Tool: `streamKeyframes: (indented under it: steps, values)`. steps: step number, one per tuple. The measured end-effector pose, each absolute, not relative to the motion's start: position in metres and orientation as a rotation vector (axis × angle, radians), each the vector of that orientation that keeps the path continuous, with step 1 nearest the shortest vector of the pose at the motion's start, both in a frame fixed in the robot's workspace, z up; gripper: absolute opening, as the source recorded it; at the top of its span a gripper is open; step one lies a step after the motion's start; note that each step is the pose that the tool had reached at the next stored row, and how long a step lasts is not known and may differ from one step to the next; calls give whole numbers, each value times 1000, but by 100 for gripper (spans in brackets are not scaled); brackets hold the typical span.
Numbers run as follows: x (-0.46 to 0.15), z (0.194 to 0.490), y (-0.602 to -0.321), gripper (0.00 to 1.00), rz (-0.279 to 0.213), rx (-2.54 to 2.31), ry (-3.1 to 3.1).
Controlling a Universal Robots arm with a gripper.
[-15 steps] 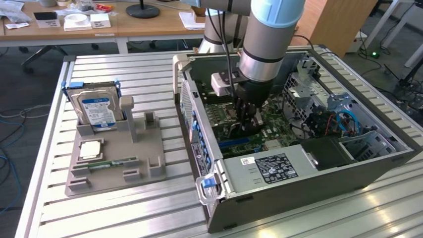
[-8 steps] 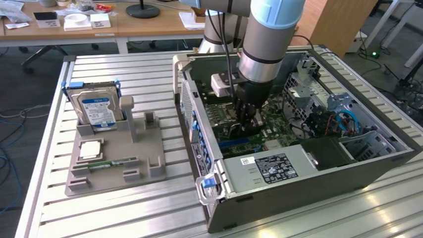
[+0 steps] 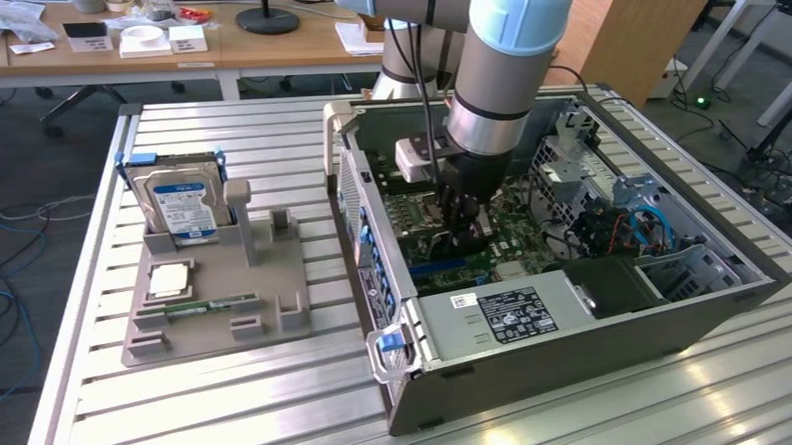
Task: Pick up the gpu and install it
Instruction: 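Insert the gpu into the slot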
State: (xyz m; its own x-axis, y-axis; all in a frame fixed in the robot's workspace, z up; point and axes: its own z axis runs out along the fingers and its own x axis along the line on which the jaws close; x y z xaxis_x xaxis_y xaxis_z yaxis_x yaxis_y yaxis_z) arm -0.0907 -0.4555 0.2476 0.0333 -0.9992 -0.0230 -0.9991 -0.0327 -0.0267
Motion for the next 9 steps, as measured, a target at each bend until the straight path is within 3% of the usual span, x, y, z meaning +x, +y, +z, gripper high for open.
streamKeyframes:
  steps: [9]
  values:
    - [-90, 248, -457, 26, -3, -2226, 2167]
